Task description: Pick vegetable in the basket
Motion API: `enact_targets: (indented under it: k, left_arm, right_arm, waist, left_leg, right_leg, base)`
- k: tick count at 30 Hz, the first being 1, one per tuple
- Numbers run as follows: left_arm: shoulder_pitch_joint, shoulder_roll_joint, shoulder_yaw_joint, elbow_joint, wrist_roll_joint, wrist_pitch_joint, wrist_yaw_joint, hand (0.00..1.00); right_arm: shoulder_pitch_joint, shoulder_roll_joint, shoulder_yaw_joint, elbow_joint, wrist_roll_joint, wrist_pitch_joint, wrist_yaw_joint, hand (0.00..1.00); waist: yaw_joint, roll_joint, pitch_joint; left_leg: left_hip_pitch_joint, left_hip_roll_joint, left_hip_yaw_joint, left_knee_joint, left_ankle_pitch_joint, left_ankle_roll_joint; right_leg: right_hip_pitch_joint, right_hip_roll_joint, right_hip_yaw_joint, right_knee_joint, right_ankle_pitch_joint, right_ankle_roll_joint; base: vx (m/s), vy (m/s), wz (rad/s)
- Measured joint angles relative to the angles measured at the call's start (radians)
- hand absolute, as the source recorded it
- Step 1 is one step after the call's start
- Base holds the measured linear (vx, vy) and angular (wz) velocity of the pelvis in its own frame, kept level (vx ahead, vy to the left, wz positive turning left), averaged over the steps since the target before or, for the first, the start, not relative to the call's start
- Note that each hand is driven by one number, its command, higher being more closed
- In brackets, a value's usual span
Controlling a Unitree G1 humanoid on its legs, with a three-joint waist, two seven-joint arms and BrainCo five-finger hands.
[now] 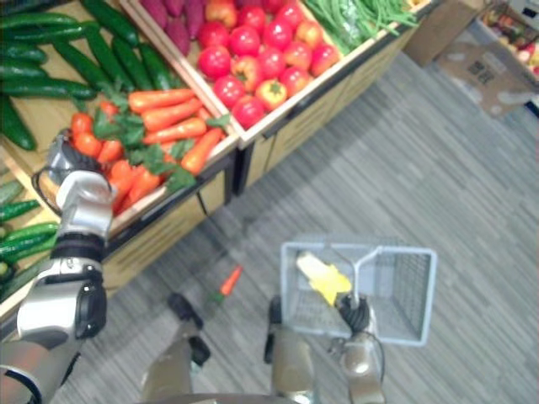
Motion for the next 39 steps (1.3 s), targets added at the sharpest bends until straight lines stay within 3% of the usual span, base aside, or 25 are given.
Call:
enact_targets:
  k: [11, 19, 25, 26, 39]
  left_arm:
    - [0.073, -0.014, -0.084, -0.353, 0.053, -0.032, -0.02, 1.0]
    - [0.135, -0.033, -0.084, -0.358, 0.061, -0.036, -0.06, 1.0]
    - [0.169, -0.033, -0.082, -0.354, 0.088, -0.043, -0.083, 1.0]
    - [0.178, -0.033, -0.082, -0.348, 0.088, -0.043, -0.088, 0.0]
    - [0.209, -0.08, -0.048, -0.257, 0.087, -0.019, -0.093, 0.0]
  right_arm:
    - [0.0, 0.0, -0.049, 0.012, 0.001, 0.022, -0.002, 1.0]
    - [-0.002, 0.0, -0.074, 0.029, 0.001, 0.022, -0.003, 1.0]
    - [0.001, 0.0, -0.087, 0.032, 0.0, 0.022, -0.003, 1.0]
    - [0.004, 0.0, -0.087, 0.032, 0.0, 0.021, -0.003, 1.0]
    - [0.006, 0.001, -0.087, 0.037, 0.001, 0.018, -0.003, 1.0]
  waist:
    - [0.012, 0.031, 0.009]
    - [0.038, 0.049, 0.008]
    - [0.038, 0.075, -0.003]
    - [0.037, 0.079, -0.006]
    - [0.035, 0.084, -0.01]
  left_leg:
    - [0.034, -0.031, -0.056, -0.005, -0.007, -0.009]
    - [0.058, -0.042, -0.078, -0.005, -0.011, -0.013]
    - [0.063, -0.045, -0.082, -0.005, -0.011, -0.013]
    - [0.063, -0.045, -0.081, -0.005, -0.011, -0.013]
    - [0.06, -0.032, -0.069, -0.005, -0.013, -0.015]
  right_leg:
    - [0.067, -0.031, -0.049, 0.013, -0.011, 0.006]
    - [0.105, -0.04, -0.067, 0.009, -0.012, 0.007]
    - [0.12, -0.041, -0.071, -0.002, -0.01, 0.01]
    - [0.12, -0.042, -0.071, -0.003, -0.009, 0.011]
    - [0.108, -0.029, -0.059, -0.009, -0.008, 0.012]
  base:
    - [-0.01, -0.04, 0.15]
    - [0.0, -0.043, 0.09]
    - [0.0, -0.045, 0.03]
    - [0.01, -0.046, -0.01]
    - [0.0, -0.056, -0.04]
